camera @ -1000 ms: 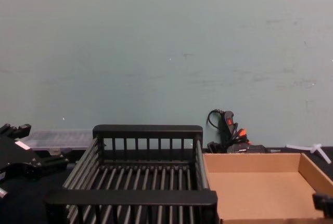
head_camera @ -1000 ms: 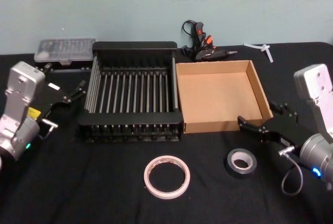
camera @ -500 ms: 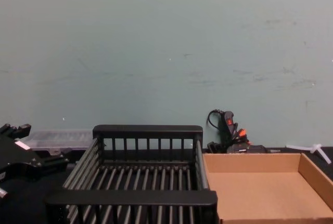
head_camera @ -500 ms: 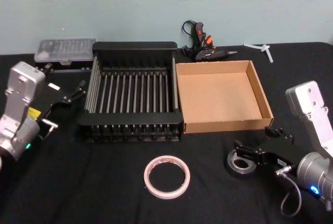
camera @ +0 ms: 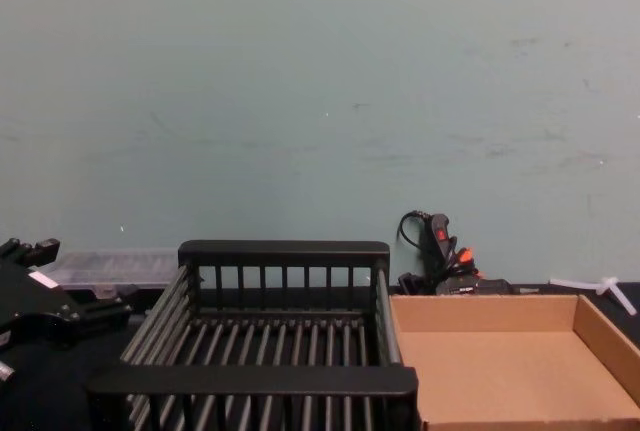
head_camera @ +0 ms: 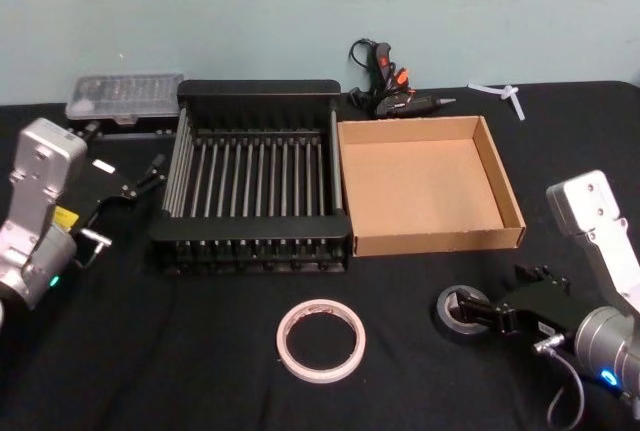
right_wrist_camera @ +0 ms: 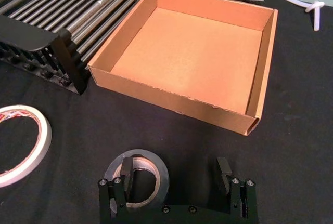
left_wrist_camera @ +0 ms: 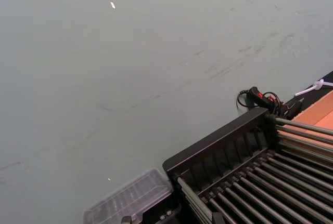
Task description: Pick up the white tape and place it into the black box , Pick up the silver tape and place it into the brown box.
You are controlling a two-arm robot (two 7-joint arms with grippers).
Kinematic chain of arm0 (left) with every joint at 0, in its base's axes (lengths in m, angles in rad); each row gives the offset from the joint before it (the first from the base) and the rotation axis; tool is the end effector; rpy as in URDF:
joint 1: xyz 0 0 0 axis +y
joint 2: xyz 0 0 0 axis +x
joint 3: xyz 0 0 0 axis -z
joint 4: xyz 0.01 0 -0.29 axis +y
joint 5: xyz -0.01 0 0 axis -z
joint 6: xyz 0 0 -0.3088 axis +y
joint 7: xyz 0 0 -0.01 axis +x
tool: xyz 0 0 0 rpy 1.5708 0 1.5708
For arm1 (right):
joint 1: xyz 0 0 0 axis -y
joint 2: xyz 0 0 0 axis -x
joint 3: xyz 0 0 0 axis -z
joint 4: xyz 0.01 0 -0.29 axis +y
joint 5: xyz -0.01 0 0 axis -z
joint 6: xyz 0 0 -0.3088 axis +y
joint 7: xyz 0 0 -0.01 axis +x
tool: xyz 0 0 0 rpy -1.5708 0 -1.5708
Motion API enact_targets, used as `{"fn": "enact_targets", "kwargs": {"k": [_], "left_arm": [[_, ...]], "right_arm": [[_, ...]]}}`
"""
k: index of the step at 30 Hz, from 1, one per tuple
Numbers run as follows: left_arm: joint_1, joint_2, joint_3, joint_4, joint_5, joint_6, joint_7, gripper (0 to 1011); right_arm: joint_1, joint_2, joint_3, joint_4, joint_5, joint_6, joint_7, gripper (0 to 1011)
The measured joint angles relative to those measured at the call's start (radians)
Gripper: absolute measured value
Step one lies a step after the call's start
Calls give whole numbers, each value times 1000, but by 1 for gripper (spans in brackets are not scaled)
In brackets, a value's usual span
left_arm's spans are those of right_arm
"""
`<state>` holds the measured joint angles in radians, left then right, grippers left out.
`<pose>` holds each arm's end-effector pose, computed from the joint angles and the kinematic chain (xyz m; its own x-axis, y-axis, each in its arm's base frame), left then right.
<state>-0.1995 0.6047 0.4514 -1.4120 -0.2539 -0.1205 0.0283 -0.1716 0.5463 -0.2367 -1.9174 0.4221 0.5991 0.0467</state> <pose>0.3581 0.0827 -0.3023 0.2923 0.8803 0.3737 -0.9553 0.2873 0.0703 0.2642 -0.0374 -0.2562 0.4000 -0.9161 0.0275 0.7708 0.3200 -0.5509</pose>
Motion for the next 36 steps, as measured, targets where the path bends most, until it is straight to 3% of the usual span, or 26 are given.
{"fn": "enact_targets", "kwargs": {"k": [36], "left_arm": [[0,0,0,0,0,0,0,1001]], "right_arm": [[5,-57,23,40,-67,38,61,1002]]}}
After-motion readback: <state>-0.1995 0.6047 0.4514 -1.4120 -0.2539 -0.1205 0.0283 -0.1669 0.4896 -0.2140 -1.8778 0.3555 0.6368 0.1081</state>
